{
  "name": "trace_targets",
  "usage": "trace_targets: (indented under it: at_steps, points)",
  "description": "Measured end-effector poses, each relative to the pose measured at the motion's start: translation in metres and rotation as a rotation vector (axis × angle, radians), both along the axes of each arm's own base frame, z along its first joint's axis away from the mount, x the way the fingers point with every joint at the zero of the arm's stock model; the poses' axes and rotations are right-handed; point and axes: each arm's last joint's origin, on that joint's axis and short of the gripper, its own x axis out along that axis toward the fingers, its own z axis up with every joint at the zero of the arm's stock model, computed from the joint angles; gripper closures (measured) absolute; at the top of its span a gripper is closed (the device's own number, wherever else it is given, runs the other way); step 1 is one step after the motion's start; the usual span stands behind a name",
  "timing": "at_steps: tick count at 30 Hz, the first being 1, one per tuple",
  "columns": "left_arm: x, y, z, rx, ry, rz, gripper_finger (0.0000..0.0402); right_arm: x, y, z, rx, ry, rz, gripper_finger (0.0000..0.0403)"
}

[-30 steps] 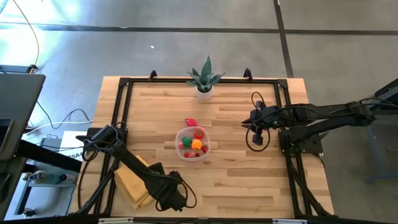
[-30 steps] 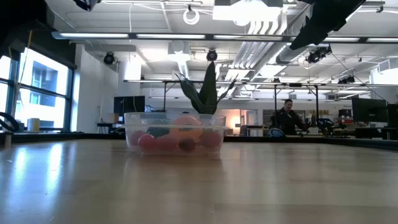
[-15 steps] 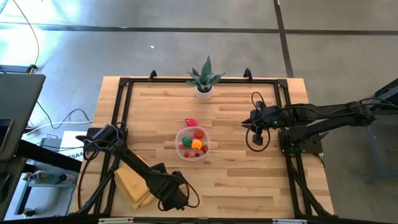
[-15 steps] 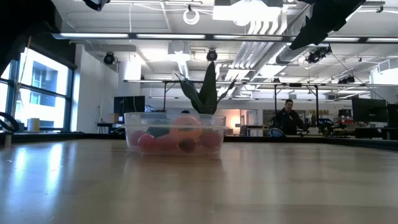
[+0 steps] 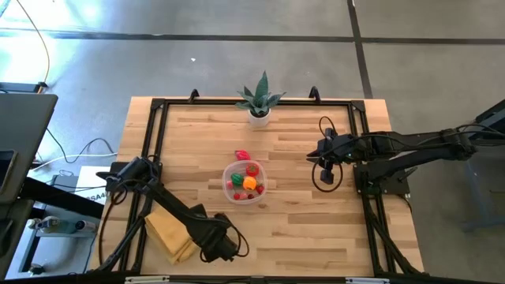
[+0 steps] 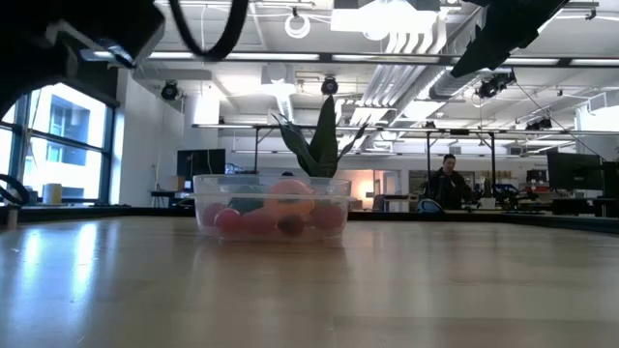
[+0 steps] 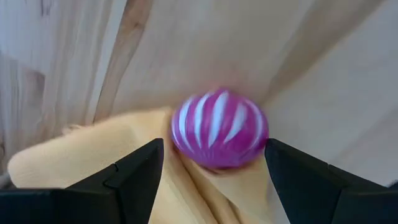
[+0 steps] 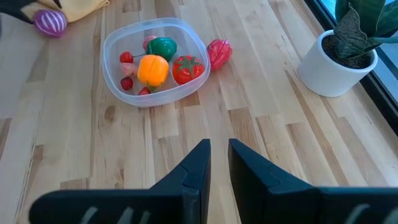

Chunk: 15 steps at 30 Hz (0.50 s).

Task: Pick and placing Produce into tupperware
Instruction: Put the violet onion into the transparent bin

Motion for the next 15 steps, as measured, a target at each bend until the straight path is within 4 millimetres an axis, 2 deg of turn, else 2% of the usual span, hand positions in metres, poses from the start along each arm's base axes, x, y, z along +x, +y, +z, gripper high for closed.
trace_targets:
  at_steps: [3, 9, 15]
  points:
    - [-0.0005, 0.0001, -0.007, -0.011, -0.009, 0.004, 0.0131, 0.0, 0.0, 0.0, 0.0, 0.0, 0.0, 0.0356]
    - [0.0061, -0.005, -0.0079, -0.097, -0.059, 0.007, 0.0131, 0.0, 0.0, 0.0, 0.0, 0.0, 0.0, 0.0356]
    - [0.0076, -0.0037, -0.0081, -0.042, -0.099, -0.003, 0.0131, 0.0, 0.0, 0.0, 0.0, 0.0, 0.0, 0.0356]
